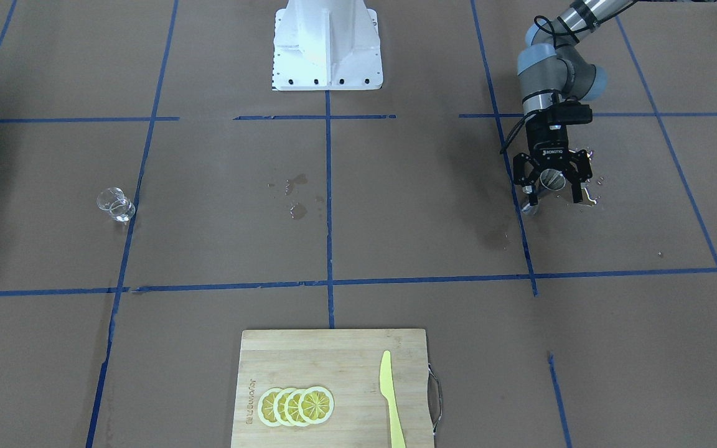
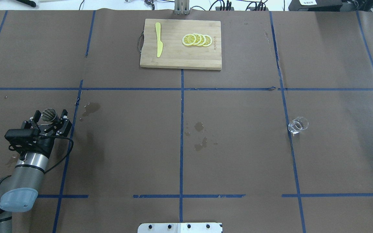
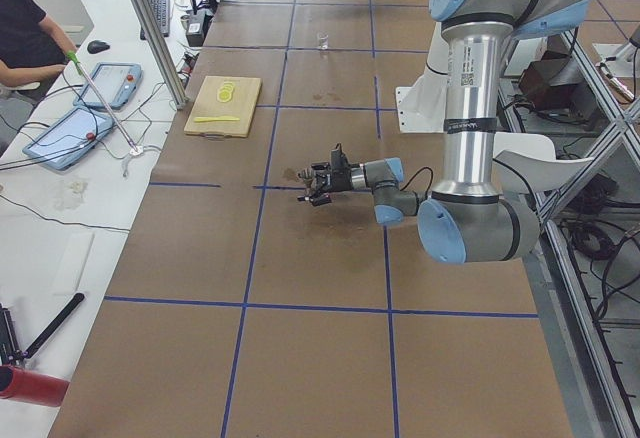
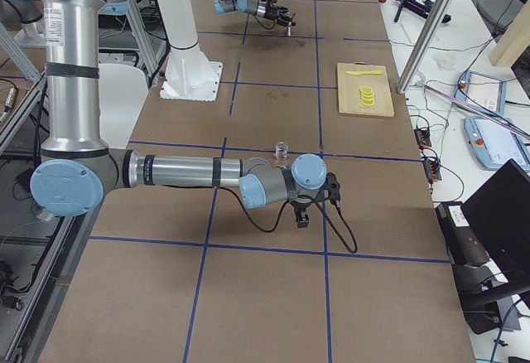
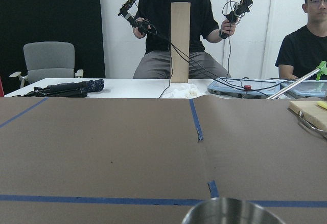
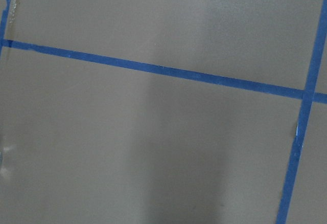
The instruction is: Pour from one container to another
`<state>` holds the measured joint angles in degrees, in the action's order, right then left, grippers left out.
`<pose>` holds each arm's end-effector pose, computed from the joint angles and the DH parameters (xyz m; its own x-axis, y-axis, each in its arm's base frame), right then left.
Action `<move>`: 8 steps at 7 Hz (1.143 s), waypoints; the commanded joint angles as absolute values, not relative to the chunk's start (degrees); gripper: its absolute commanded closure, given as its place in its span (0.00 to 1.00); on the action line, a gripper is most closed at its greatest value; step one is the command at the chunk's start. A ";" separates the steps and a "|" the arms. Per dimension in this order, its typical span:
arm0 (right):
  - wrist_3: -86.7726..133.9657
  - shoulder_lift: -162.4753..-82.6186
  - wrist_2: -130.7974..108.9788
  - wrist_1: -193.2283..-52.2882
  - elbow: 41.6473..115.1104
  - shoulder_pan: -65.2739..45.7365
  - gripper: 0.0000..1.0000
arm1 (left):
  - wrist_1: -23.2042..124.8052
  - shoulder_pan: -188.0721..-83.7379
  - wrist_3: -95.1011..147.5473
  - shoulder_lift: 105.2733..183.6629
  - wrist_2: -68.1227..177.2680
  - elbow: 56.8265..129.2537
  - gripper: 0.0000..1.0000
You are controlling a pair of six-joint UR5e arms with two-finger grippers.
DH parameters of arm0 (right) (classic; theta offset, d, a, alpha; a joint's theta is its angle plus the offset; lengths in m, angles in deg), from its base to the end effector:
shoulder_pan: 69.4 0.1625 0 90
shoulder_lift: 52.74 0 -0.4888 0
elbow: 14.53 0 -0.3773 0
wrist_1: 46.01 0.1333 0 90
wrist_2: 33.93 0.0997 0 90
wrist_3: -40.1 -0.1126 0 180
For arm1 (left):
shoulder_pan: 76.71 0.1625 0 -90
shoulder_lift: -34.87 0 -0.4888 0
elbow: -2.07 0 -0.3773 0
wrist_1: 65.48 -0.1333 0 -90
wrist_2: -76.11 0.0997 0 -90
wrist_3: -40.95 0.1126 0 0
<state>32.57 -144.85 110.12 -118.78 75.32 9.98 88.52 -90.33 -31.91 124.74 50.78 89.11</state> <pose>-0.0456 -0.4721 0.7040 0.5572 -0.1866 0.8092 0.1059 0.9824 0.1536 0.3977 -0.3382 0.6079 0.7074 -0.0417 -0.7055 0.6906 0.2533 0.6775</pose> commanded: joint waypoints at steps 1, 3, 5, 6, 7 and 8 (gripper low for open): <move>32.54 -144.85 110.12 -118.78 75.30 10.05 0.00 | 89.20 -89.03 -31.91 125.14 51.06 88.56 0.11; 32.36 -144.85 110.12 -118.78 75.30 9.96 0.00 | 89.74 -87.70 -31.91 125.05 51.06 88.47 0.25; 32.28 -144.85 110.21 -118.78 75.30 10.05 0.00 | 89.82 -86.65 -31.99 124.79 51.23 88.21 0.26; 32.19 -144.85 110.21 -118.78 75.38 10.05 0.00 | 89.82 -86.38 -32.78 124.79 51.84 88.12 0.26; 32.01 -144.85 110.21 -118.78 75.38 10.05 0.00 | 89.82 -86.03 -33.22 124.79 51.93 88.12 0.30; 32.01 -144.85 110.21 -118.87 75.38 9.97 0.00 | 90.08 -86.03 -33.23 124.79 52.02 88.20 0.32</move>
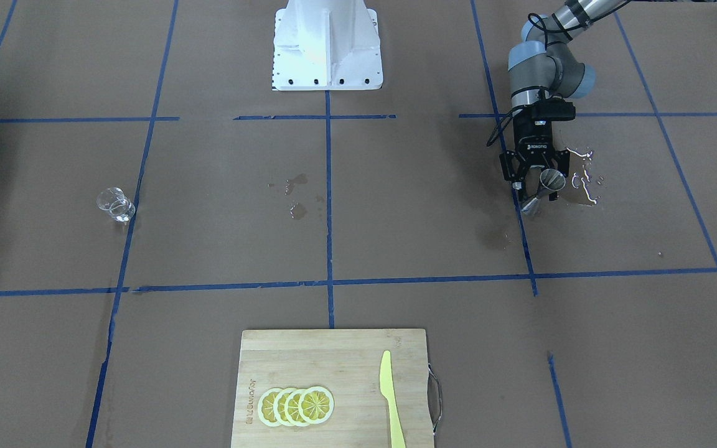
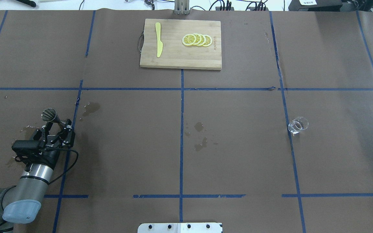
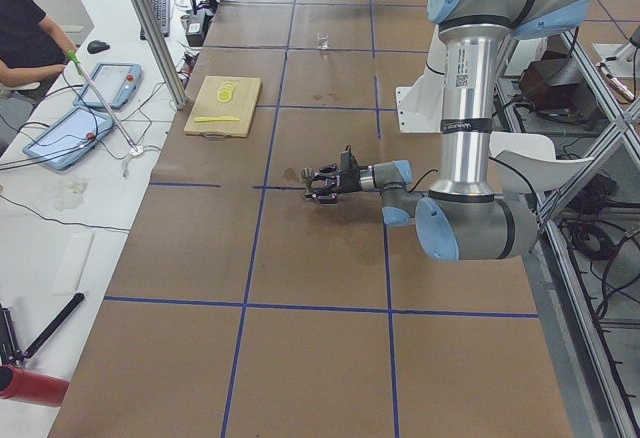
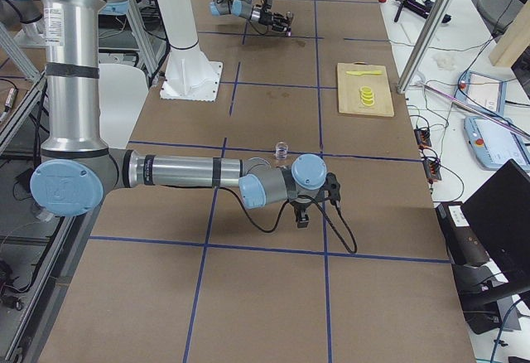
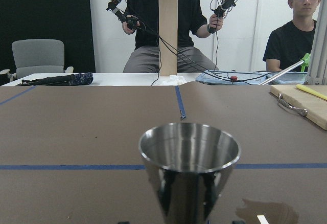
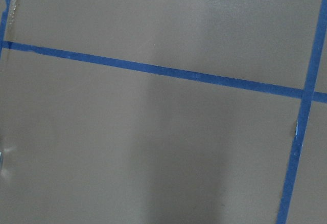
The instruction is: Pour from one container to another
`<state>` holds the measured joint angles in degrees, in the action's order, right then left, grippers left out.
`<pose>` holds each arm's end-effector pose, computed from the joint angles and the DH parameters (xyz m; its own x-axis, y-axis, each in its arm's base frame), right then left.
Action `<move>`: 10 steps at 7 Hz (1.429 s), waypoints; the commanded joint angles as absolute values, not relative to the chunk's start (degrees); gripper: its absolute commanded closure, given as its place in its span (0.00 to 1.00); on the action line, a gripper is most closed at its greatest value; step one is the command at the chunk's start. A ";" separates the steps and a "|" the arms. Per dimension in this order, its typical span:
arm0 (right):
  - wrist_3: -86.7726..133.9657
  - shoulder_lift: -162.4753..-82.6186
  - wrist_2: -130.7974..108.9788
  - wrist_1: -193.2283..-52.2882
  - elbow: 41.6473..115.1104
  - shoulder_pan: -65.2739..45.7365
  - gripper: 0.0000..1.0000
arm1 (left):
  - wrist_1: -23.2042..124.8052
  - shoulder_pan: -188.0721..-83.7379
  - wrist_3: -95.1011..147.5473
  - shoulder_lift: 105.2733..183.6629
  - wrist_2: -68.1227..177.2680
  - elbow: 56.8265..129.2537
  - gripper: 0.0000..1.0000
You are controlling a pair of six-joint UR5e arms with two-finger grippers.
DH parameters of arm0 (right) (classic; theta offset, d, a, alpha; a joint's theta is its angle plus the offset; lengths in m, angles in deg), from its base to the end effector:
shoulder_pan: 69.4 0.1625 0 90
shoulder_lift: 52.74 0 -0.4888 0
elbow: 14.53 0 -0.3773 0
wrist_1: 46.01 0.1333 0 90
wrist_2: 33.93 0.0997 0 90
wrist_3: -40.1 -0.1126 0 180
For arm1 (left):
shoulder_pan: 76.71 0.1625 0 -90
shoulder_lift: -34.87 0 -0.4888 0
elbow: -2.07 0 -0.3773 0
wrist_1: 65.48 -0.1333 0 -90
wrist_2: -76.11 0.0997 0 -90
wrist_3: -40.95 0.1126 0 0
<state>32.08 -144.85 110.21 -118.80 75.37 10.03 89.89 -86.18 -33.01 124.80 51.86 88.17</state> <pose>-0.0453 -0.4721 0.7034 0.5569 -0.1781 0.8113 0.1005 0.9840 0.1471 0.4190 -0.3091 0.6120 0.6906 -0.0001 -0.7232 0.6933 0.2845 0.6621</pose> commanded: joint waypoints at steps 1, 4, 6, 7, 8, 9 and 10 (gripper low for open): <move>32.01 -144.85 110.21 -118.87 75.30 9.96 0.00 | 90.17 -86.03 -33.23 124.70 52.11 88.29 0.31; 32.01 -144.85 110.12 -118.79 75.12 9.97 0.00 | 90.26 -86.03 -33.23 124.61 54.48 88.03 0.31; 32.01 -144.85 110.12 -118.78 75.12 10.05 0.00 | 90.26 -85.94 -33.23 124.61 54.48 87.76 0.40; 32.01 -144.85 110.12 -118.78 75.12 9.97 0.00 | 90.26 -85.94 -33.23 124.61 54.48 87.85 0.51; 32.01 -144.85 110.12 -118.78 75.12 9.96 0.00 | 90.26 -85.94 -33.23 124.61 54.48 87.85 0.62; 32.01 -144.85 110.12 -118.78 75.12 9.96 0.00 | 90.26 -85.94 -33.23 124.61 54.48 87.94 0.68; 32.01 -144.85 110.12 -118.78 75.12 9.96 0.00 | 90.26 -85.94 -33.23 124.61 54.48 87.94 0.78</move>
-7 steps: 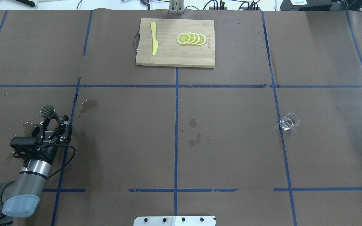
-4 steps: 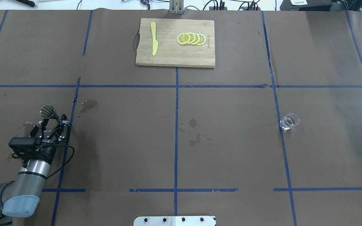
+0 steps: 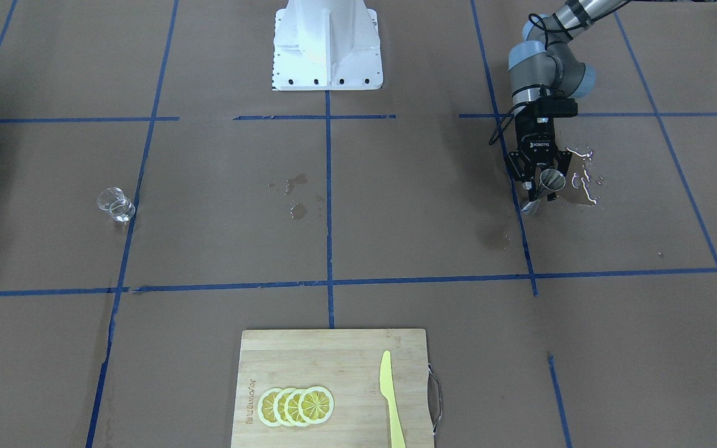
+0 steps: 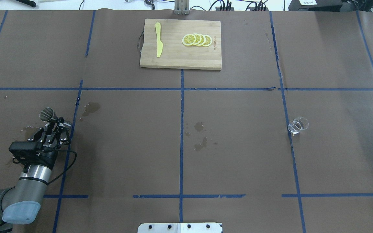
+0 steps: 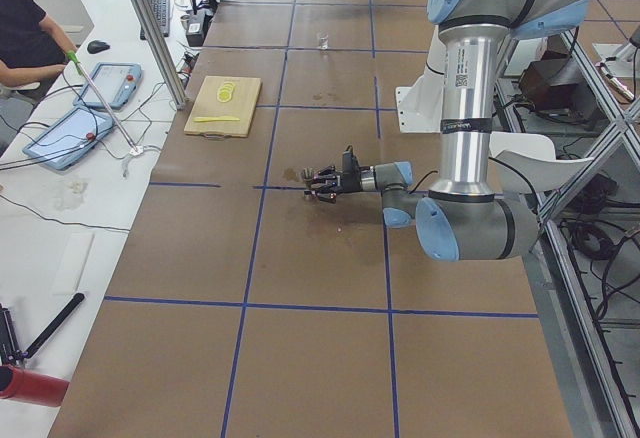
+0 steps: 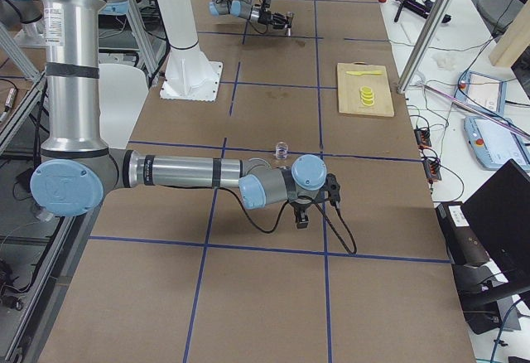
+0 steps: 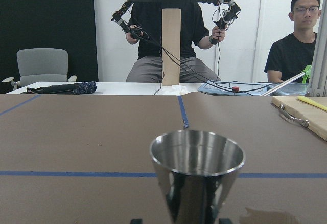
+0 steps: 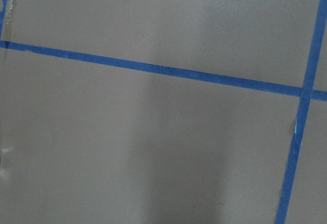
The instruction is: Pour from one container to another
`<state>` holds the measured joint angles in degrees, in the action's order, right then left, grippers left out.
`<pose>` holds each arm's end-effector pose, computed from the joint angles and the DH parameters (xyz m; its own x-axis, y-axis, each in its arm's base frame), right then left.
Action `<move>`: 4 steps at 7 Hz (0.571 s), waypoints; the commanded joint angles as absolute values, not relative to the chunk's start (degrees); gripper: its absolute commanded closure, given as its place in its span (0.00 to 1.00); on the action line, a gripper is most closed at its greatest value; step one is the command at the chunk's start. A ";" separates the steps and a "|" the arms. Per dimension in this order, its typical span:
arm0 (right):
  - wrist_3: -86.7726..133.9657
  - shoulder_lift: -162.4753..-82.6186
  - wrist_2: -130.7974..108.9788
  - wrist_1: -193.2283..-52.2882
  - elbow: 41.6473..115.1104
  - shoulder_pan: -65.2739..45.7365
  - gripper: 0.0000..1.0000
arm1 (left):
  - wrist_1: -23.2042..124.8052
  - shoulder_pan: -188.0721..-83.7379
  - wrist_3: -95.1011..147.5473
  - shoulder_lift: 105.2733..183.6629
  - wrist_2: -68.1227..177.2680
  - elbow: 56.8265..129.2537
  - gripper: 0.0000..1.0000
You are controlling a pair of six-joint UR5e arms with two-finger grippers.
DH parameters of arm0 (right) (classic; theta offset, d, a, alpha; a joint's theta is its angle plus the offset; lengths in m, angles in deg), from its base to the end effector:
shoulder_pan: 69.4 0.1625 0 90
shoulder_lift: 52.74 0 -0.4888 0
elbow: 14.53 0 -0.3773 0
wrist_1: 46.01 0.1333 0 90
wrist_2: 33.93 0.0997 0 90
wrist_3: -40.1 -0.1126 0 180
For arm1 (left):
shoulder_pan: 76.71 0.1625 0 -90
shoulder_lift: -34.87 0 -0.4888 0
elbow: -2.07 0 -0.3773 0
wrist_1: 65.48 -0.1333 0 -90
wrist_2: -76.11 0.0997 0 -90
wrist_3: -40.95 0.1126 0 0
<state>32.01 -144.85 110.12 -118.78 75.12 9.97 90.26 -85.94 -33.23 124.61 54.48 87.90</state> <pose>-0.0457 -0.4719 0.7057 0.5587 -0.1743 0.8109 0.1008 0.9847 0.1422 0.4141 -0.3084 0.6129 0.6915 -0.0106 -0.7223 0.7021 0.2452 0.6685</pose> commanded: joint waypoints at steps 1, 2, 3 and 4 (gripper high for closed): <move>32.01 -144.85 110.12 -118.87 75.03 10.05 0.00 | 90.26 -85.94 -33.23 124.61 54.48 88.11 0.92; 32.01 -144.85 110.12 -118.87 75.03 9.97 0.00 | 90.26 -85.94 -32.97 124.61 54.48 88.38 1.00; 32.01 -144.85 110.12 -118.79 75.03 9.96 0.00 | 90.35 -85.85 -32.88 124.26 54.57 87.25 1.00; 32.01 -144.76 110.12 -118.78 75.03 9.96 0.00 | 90.35 -85.85 -32.61 124.35 54.57 87.76 1.00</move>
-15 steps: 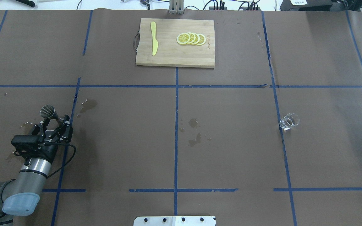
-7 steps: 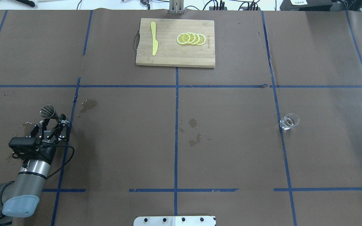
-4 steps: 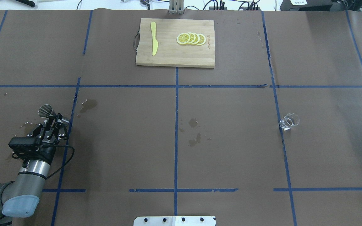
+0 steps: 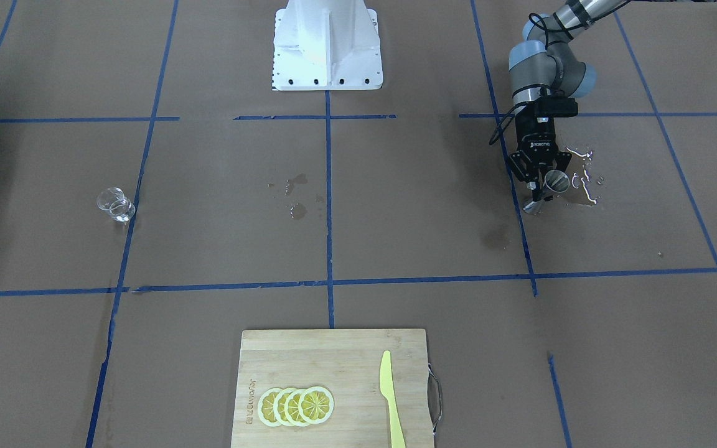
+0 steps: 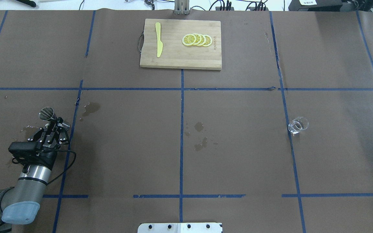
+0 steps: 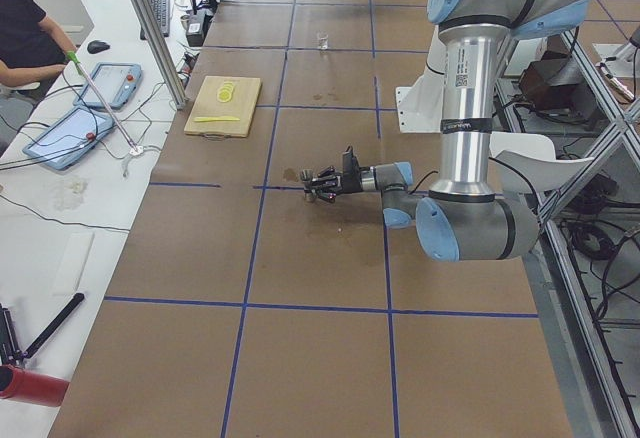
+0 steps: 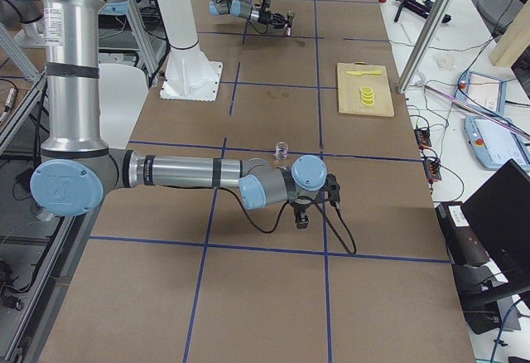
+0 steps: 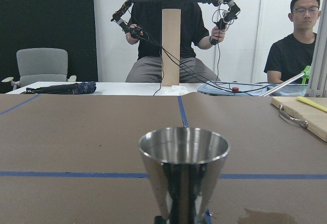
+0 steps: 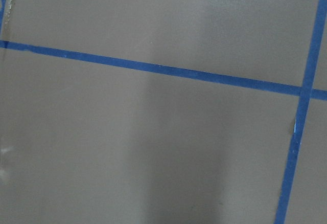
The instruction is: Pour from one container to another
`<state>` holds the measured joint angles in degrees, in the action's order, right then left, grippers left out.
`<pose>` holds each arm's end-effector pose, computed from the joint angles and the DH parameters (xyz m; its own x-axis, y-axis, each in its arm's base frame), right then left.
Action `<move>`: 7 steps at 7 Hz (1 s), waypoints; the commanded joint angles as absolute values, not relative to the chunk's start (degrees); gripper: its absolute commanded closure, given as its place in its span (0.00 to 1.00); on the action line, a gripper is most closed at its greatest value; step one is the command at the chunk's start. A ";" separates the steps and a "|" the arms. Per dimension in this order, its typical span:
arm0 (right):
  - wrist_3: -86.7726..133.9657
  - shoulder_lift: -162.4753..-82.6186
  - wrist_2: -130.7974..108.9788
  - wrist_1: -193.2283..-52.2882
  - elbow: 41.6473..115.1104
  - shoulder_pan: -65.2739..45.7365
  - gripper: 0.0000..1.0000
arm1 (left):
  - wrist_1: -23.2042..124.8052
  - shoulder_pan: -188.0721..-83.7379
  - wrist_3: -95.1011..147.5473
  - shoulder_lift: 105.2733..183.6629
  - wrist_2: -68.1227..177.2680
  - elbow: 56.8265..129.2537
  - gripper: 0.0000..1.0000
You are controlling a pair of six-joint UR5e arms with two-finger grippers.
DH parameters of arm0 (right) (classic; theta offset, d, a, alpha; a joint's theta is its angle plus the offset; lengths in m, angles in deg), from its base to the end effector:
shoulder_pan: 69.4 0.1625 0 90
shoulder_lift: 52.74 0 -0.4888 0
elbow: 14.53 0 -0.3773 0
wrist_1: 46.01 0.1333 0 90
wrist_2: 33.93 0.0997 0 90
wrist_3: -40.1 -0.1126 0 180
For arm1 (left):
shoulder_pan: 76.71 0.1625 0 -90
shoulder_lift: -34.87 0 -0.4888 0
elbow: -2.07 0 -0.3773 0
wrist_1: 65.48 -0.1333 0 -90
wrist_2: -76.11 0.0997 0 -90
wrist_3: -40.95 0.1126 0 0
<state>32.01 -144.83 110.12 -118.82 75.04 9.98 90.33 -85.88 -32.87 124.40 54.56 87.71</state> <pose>-0.0456 -0.4720 0.7063 0.5590 -0.1728 0.8110 0.1006 0.9850 0.1405 0.4127 -0.3077 0.6159 0.7000 -0.0093 -0.7141 0.6939 0.2453 0.6770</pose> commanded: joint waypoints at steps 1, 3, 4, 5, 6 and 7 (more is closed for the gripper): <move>32.10 -144.76 110.12 -118.78 75.03 9.96 0.00 | 90.44 -85.85 -32.61 124.35 54.49 88.29 1.00; 29.58 -144.67 110.12 -118.70 76.95 9.96 0.00 | 94.27 -85.94 -20.92 125.05 53.79 94.40 1.00; 26.42 -144.59 110.12 -118.61 78.10 9.79 0.00 | 99.18 -85.94 -12.92 124.96 53.96 96.62 1.00; 25.95 -144.59 110.03 -116.43 78.63 8.57 0.00 | 100.27 -85.85 -12.40 125.48 54.04 95.77 1.00; 24.21 -144.59 109.77 -110.32 78.64 6.30 0.00 | 100.37 -85.76 -12.05 126.45 53.96 95.59 1.00; 13.31 -144.67 109.25 -101.99 78.64 4.01 0.00 | 99.94 -85.68 -11.00 129.15 53.44 95.06 1.00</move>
